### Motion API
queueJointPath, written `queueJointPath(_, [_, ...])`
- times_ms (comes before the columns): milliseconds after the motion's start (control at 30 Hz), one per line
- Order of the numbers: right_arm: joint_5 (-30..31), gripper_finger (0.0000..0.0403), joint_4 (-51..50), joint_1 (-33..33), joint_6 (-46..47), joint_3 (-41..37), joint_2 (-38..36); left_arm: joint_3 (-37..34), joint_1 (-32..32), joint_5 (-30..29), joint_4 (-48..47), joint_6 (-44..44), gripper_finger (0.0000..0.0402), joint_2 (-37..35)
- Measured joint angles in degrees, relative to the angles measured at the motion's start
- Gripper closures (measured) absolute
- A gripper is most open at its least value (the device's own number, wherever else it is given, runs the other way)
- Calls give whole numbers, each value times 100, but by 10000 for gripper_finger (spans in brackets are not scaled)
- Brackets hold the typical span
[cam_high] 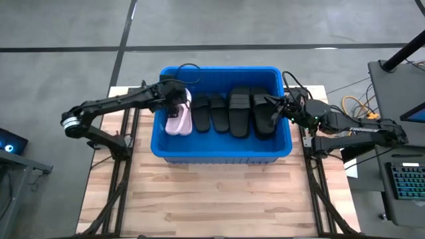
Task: Pick and place slides into bin
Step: Put the pink slide into the bin
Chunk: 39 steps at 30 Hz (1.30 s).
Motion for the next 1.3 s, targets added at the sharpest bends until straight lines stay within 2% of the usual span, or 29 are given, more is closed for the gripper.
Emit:
queueJointPath(200, [45, 390, 1, 0, -107, 0, 2, -15, 82, -126, 449, -10, 34, -104])
queueJointPath(367, [74, 390, 3, 0, -136, 0, 0, -62, 85, -220, 489, -12, 34, 222])
queueJointPath(533, [103, 390, 3, 2, -10, 0, 1, -122, 90, -727, 478, -25, 34, 611])
queueJointPath(633, [103, 390, 1, 2, 59, 0, 1, -122, 90, -761, 480, -27, 34, 783])
queueJointPath(900, [103, 390, -1, 2, 58, 0, 0, -127, 71, -434, 524, -29, 34, 822])
queueJointPath(1067, [127, 390, -1, 2, -13, 0, 2, -124, 94, 342, 666, 210, 39, 841])
queueJointPath(1133, [153, 390, -1, 2, -31, 0, 2, -137, 92, 526, 798, 474, 53, 910])
queueJointPath(1300, [160, 390, -1, 2, 4, 0, 2, -151, 114, 498, 1022, 740, 113, 1121])
